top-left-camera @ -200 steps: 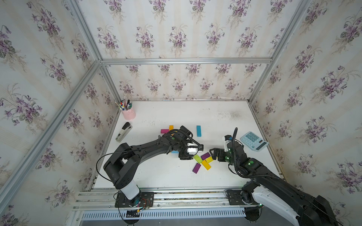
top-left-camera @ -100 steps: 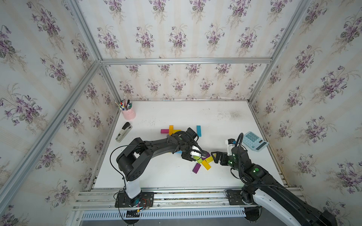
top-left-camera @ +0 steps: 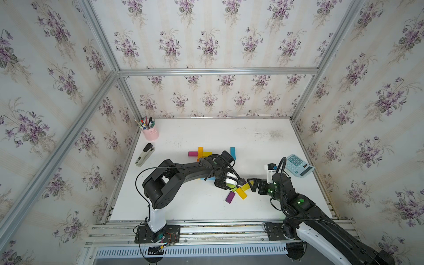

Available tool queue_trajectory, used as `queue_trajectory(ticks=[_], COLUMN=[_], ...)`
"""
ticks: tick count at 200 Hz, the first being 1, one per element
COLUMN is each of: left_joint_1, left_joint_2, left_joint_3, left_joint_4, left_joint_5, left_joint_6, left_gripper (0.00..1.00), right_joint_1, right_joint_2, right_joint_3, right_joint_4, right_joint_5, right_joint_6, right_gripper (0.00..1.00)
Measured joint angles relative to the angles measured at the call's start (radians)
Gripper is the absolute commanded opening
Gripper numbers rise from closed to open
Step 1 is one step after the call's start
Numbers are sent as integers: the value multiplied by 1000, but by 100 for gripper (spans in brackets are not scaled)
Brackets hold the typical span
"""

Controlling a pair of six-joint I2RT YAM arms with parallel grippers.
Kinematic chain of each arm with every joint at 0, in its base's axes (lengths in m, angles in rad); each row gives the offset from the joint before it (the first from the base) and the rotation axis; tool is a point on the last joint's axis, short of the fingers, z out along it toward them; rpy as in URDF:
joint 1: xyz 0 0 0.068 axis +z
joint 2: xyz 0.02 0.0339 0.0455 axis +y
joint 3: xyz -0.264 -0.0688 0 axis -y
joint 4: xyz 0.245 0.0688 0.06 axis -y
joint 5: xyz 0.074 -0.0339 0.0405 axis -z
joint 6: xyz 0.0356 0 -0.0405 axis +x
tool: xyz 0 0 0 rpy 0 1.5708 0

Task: Assemble the letter t with building blocks
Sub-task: Pick up the building block from the center of the board.

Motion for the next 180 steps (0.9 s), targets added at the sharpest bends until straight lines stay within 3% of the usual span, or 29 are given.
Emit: queue_trajectory(ticks=[81,126,172,180], left_joint_1=[-19,-20,-22,-22], left_joint_2=[38,51,58,56], left_joint_3=[27,43,59,58], left_joint_4=[3,-19,-47,-55], left_joint_5=[-3,-2,-7,-12], left_joint_6=[1,1,0,0], left_gripper=[62,45,39,35], right_joint_1=[0,0,0,0], right_joint_2=[11,7,0,-1], right_joint_3=[-2,-2,-2,-2], right_joint_4=[0,0,0,0], right_joint_5=[0,0,0,0], right_joint_6=[0,0,0,0], right_gripper=[100,100,100,100])
